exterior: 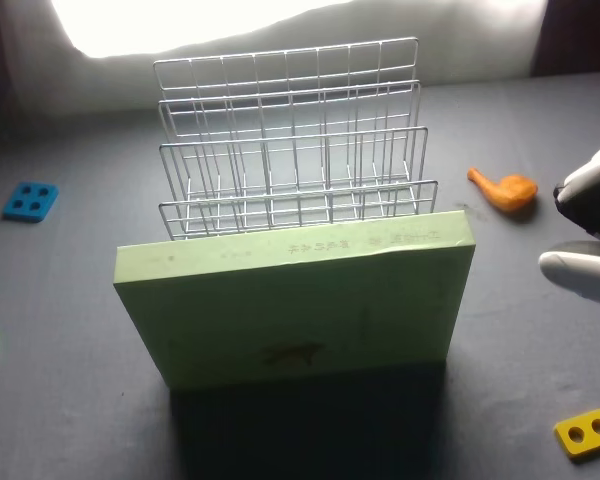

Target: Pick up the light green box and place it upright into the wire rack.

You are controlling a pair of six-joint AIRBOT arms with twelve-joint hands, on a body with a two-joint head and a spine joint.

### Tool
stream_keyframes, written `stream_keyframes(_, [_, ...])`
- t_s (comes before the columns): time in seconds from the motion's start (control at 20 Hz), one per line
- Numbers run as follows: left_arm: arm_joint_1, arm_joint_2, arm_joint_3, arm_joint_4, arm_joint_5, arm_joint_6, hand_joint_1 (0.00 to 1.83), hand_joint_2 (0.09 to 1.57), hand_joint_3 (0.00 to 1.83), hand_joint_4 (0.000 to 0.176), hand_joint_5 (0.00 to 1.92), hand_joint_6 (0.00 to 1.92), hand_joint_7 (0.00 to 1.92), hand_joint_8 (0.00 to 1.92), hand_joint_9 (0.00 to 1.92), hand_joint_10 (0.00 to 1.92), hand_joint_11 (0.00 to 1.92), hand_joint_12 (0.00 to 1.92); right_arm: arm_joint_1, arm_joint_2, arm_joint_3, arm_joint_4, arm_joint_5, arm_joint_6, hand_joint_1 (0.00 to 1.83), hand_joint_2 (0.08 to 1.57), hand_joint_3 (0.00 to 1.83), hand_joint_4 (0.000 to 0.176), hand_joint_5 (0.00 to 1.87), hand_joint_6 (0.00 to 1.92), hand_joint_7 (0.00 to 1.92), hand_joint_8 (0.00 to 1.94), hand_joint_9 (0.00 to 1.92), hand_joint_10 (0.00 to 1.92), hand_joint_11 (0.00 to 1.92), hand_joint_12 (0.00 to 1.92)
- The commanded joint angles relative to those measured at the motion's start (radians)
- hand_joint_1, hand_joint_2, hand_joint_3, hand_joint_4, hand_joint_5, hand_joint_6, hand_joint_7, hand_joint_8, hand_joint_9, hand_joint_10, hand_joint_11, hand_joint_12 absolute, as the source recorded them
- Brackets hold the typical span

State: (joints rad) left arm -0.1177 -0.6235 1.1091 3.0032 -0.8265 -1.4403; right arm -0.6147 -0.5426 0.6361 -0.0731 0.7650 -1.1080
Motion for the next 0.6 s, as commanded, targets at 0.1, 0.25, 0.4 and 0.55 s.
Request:
stream_keyframes(0.1, [-0.012, 0.001, -0.004, 0.009, 0.078, 0.004, 0.33, 1.30, 0.04, 0.000, 0.07, 0.01, 0.10, 0.00, 0.07, 0.01, 0.00, 0.23, 0.019, 0.004, 0.000, 0.026, 0.130, 0.001, 0.10, 1.18, 0.03, 0.000, 0.17, 0.02, 0.11, 0.00, 0.07, 0.02, 0.00, 0.20])
stream_keyframes(0.25, [-0.014, 0.000, -0.005, 0.009, 0.078, 0.004, 0.37, 1.30, 0.02, 0.000, 0.09, 0.01, 0.10, 0.00, 0.08, 0.01, 0.00, 0.29, 0.019, 0.003, -0.001, 0.026, 0.139, 0.009, 0.09, 1.19, 0.01, 0.000, 0.18, 0.01, 0.10, 0.00, 0.06, 0.00, 0.00, 0.14])
stream_keyframes(0.4, [-0.015, 0.001, -0.005, 0.009, 0.078, 0.004, 0.37, 1.33, 0.01, 0.000, 0.09, 0.00, 0.09, 0.00, 0.06, 0.01, 0.00, 0.20, 0.021, 0.003, -0.004, 0.027, 0.132, 0.012, 0.00, 1.21, 0.01, 0.000, 0.17, 0.00, 0.10, 0.00, 0.06, 0.00, 0.00, 0.17])
stream_keyframes(0.55, [-0.014, 0.000, -0.002, 0.009, 0.078, 0.004, 0.36, 1.37, 0.02, 0.004, 0.09, 0.00, 0.08, 0.00, 0.04, 0.00, 0.00, 0.12, 0.027, 0.005, -0.009, 0.043, 0.114, 0.008, 0.03, 1.21, 0.01, 0.000, 0.18, 0.00, 0.10, 0.00, 0.07, 0.00, 0.00, 0.22])
